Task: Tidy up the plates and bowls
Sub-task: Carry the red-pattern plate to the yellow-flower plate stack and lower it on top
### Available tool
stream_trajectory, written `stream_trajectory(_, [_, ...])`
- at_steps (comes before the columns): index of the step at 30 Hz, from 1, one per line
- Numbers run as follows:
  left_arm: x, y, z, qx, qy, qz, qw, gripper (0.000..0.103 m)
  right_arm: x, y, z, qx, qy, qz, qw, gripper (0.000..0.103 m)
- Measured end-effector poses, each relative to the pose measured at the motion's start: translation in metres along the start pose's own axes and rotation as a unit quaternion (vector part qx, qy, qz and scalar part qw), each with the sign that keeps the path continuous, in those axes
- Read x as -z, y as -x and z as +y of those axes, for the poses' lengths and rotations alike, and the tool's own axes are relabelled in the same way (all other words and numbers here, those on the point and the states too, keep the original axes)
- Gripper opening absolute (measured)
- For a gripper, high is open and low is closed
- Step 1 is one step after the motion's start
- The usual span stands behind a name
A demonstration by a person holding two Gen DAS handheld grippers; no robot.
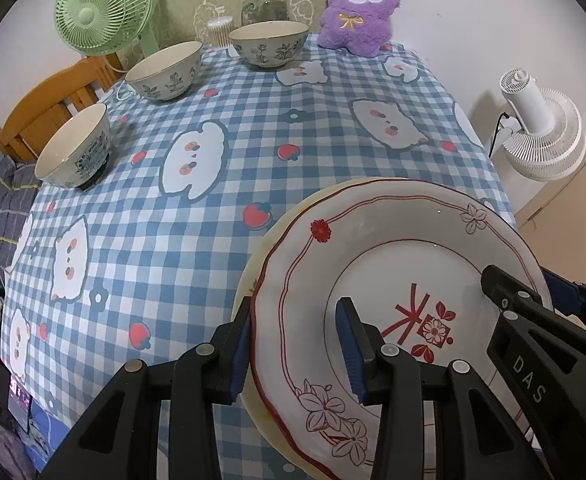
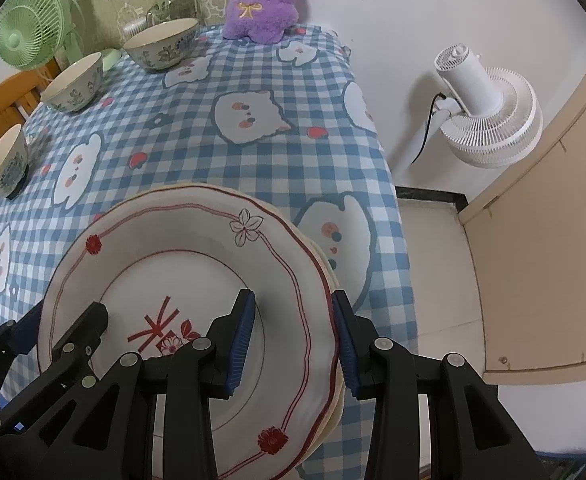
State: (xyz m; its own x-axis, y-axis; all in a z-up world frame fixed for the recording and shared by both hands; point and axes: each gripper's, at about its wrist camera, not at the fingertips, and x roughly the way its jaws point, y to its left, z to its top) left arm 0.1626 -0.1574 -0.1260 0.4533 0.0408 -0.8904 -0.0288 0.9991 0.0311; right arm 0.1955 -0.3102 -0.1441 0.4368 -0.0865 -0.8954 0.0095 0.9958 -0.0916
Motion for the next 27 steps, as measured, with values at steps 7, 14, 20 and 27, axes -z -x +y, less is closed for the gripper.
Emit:
stream_trajectory(7, [0.0005,-0.0014,-0.0053,-0.017,-0.009,-0.006,0.9998,0.040,0.0033,-0.0038,-0.0016,0.002,-0.006,0.007,1.000,0.042])
stream_trajectory(14, [0.0000,-0.0027,-0.0064,-0.017,-0.008,-0.012,0.9998,0.040,0.0028,-0.0049,-0.0018,0.002,-0.006,0.006,1.000,0.042])
stream_trajectory(20, [0.0010,-0.0022,-0.0084,-0.010,-0.009,-0.017,0.9998,0.040,0.0019,-0.0053,-0.0029,0.001,-0.005,0.004,1.000,0.042])
stream_trajectory(27, [0.0012,-0.0019,-0.0080,-0.009,-0.008,-0.019,0.9997,0.041,0.0026,-0.0053,-0.0037,0.000,-0.004,0.006,1.000,0.043])
